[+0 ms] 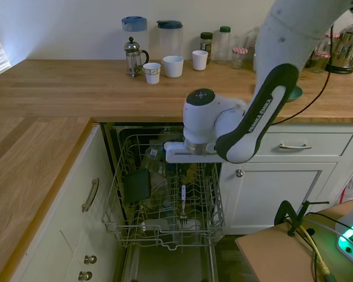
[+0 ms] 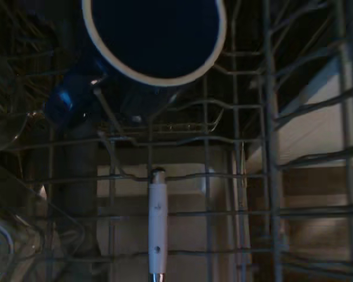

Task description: Put the fork in the dishwasher

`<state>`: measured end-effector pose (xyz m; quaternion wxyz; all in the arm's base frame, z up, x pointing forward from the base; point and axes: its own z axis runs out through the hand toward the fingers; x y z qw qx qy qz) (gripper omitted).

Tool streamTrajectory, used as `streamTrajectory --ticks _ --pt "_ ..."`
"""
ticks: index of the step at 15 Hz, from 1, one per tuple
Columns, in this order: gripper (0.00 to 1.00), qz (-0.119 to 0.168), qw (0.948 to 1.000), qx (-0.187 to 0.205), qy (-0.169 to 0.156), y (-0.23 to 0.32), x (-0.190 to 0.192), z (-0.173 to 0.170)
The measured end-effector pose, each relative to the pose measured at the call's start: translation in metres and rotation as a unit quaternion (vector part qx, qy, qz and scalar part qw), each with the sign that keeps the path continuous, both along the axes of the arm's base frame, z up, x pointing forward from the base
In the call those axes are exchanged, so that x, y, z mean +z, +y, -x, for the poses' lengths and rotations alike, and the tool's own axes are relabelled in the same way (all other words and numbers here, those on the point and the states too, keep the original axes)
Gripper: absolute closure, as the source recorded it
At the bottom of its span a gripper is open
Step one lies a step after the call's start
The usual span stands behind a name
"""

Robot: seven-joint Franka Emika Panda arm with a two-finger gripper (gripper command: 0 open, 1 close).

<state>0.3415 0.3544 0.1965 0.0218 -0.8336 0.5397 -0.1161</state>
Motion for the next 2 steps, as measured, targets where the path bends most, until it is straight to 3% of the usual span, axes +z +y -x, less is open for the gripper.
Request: streamTrajectory --ticks 2 --pt "0.00 0.006 0.9999 -0.006 -0.013 -0.007 0.038 0.010"
